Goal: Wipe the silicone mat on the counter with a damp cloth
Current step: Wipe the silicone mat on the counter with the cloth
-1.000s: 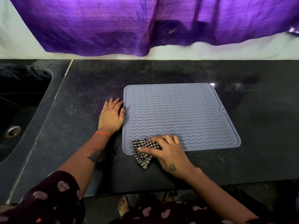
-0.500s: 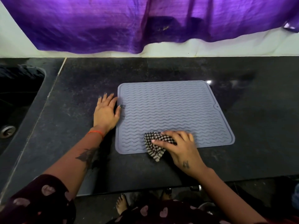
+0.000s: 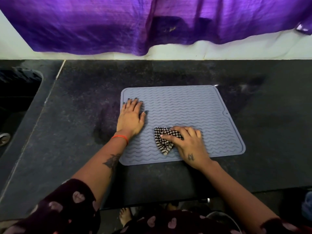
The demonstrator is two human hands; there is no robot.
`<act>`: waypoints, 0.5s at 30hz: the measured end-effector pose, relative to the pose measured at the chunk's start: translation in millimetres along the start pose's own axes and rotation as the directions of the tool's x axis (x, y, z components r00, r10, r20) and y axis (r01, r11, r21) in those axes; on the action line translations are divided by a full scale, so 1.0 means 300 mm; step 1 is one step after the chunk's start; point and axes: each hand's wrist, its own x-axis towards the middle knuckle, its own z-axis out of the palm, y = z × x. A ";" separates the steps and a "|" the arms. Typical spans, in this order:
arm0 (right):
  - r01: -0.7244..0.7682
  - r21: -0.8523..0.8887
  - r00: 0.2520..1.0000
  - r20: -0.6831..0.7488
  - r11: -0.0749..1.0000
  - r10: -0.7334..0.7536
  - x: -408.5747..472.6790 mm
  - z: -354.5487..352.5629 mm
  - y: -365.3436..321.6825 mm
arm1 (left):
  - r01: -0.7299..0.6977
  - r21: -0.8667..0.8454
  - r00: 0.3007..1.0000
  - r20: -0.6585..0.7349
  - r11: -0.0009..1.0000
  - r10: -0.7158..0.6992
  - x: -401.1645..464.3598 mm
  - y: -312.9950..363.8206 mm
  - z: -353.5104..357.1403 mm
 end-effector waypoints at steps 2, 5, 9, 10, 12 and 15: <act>0.038 0.026 0.999 0.006 0.999 -0.038 0.014 -0.012 0.013 | 0.007 0.001 1.000 0.004 1.000 -0.007 0.003 -0.002 0.004; 0.007 0.090 1.000 -0.009 0.996 -0.006 0.060 -0.027 0.034 | 0.008 -0.005 1.000 0.002 1.000 -0.008 0.007 -0.004 0.000; -0.023 0.011 0.999 0.025 1.000 0.023 0.095 0.008 0.027 | 0.007 -0.012 1.000 0.003 1.000 -0.007 0.003 -0.004 0.001; 0.003 0.003 0.999 0.047 1.000 -0.004 0.099 0.010 0.032 | 0.005 -0.012 1.000 -0.002 1.000 -0.006 0.003 -0.004 0.001; 0.059 0.035 0.996 0.070 0.998 -0.062 0.121 -0.010 0.052 | 0.000 -0.014 1.000 -0.009 1.000 0.000 0.002 -0.007 0.001; 0.036 0.051 0.999 0.014 0.998 -0.037 0.174 -0.018 0.076 | 0.001 -0.027 1.000 -0.015 1.000 -0.001 0.001 -0.007 0.001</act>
